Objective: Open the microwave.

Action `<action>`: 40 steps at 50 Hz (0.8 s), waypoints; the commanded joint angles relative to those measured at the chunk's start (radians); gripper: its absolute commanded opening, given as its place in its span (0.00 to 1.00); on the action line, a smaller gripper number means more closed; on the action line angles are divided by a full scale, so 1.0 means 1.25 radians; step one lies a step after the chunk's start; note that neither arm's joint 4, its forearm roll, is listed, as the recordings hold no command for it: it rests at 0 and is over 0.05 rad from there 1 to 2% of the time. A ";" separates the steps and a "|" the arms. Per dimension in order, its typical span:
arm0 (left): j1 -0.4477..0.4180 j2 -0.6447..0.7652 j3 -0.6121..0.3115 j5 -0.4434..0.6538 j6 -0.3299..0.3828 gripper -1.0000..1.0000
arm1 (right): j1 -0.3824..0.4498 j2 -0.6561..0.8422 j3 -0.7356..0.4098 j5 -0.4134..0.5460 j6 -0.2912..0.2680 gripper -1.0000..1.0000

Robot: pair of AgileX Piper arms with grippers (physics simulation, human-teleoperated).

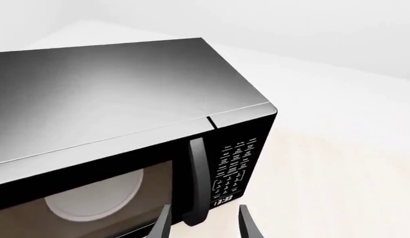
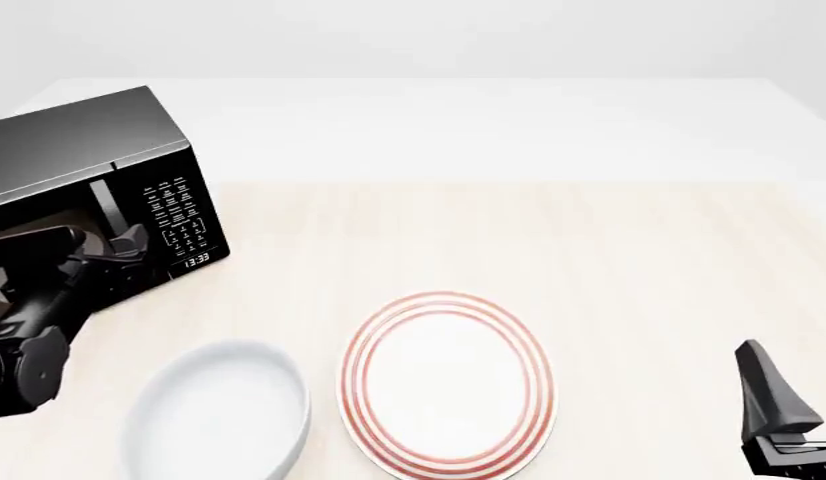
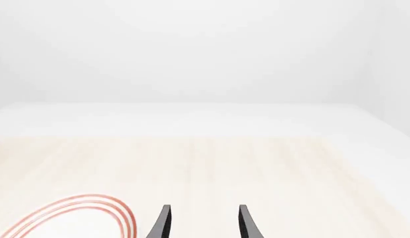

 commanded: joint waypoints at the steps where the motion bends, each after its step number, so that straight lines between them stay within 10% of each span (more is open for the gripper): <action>1: 0.005 0.023 -0.009 -0.008 -0.010 1.00 | 0.000 0.000 0.000 0.000 0.000 1.00; 40: -0.012 0.107 -0.050 -0.033 -0.025 1.00 | 0.000 0.000 0.000 0.000 0.000 1.00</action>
